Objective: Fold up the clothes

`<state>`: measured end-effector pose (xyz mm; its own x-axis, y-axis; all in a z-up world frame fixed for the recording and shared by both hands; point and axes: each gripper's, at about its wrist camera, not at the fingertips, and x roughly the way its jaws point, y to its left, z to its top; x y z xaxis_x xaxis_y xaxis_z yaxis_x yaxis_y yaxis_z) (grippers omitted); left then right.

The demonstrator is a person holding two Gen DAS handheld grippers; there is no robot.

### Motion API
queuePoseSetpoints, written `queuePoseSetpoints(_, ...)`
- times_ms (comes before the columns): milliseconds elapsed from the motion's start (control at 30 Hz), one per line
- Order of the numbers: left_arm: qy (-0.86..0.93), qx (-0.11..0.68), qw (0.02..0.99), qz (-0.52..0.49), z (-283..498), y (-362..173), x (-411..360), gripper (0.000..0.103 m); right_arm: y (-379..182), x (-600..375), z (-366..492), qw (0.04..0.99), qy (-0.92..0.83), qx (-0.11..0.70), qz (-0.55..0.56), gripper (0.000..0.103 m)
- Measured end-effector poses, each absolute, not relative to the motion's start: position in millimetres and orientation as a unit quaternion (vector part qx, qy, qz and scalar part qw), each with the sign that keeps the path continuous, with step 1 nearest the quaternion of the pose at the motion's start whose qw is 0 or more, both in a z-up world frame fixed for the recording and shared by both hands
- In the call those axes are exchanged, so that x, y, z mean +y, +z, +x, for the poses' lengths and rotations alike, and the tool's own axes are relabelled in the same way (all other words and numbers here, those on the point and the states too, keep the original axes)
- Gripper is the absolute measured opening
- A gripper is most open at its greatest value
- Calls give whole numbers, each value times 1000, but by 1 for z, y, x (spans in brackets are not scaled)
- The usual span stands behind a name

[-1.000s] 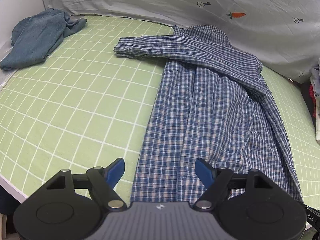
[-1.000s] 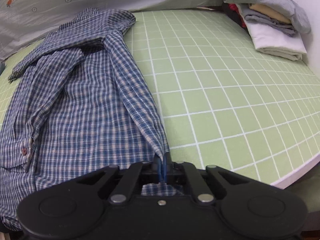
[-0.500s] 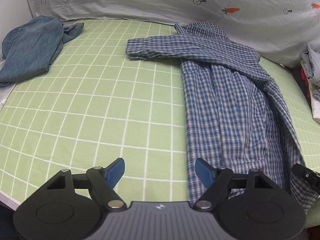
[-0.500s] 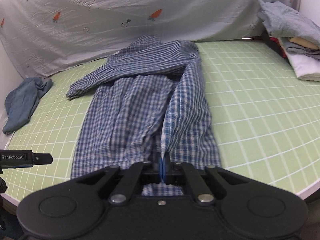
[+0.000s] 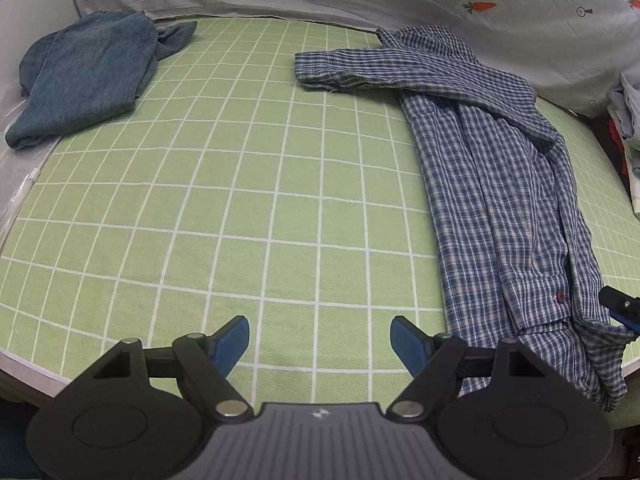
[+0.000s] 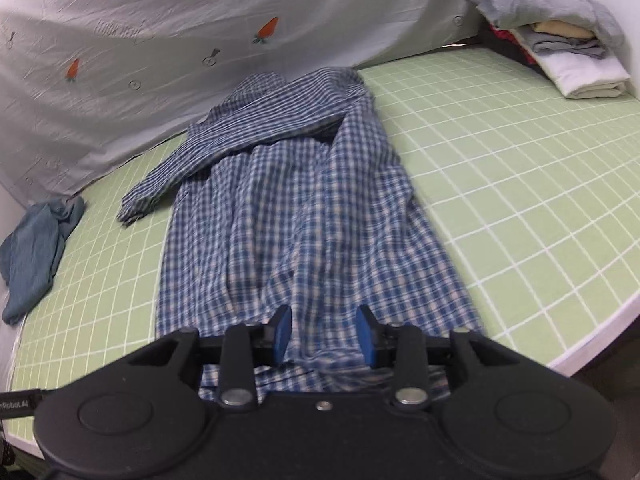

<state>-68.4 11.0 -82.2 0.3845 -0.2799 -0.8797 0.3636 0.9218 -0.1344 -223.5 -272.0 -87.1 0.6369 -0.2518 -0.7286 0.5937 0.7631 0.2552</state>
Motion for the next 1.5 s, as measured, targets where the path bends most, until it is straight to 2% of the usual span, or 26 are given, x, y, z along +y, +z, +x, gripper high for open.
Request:
queuePoseSetpoints(300, -177, 531, 828, 30, -73, -87, 25, 79, -121, -283, -227, 827, -280, 421, 245, 38)
queuePoseSetpoints(500, -151, 537, 830, 11, -69, -88, 29, 79, -114, -256, -208, 847, -227, 447, 178, 41)
queuePoseSetpoints(633, -156, 537, 829, 9, -66, -88, 15, 80, -102, -259, -203, 861, -214, 431, 165, 68)
queuePoseSetpoints(667, -157, 536, 829, 8, -66, -88, 11, 80, -100, -262, -203, 863, -217, 425, 167, 70)
queuePoseSetpoints(800, -165, 533, 830, 10, -59, -86, -10, 84, -94, -279, -202, 868, -228, 412, 160, 94)
queuePoseSetpoints(833, -166, 532, 831, 10, -57, -85, -16, 84, -93, -284, -201, 869, -230, 410, 155, 97)
queuePoseSetpoints(1000, -157, 525, 836, 3, -44, -81, -43, 84, -89, -310, -195, 876, -231, 400, 140, 102)
queuePoseSetpoints(1233, -125, 525, 841, -12, -11, -74, -80, 84, -78, -359, -162, 879, -227, 406, 104, 103)
queuePoseSetpoints(1500, -72, 516, 853, -30, 60, -76, -94, 84, -72, -420, -92, 894, -209, 378, 119, 103)
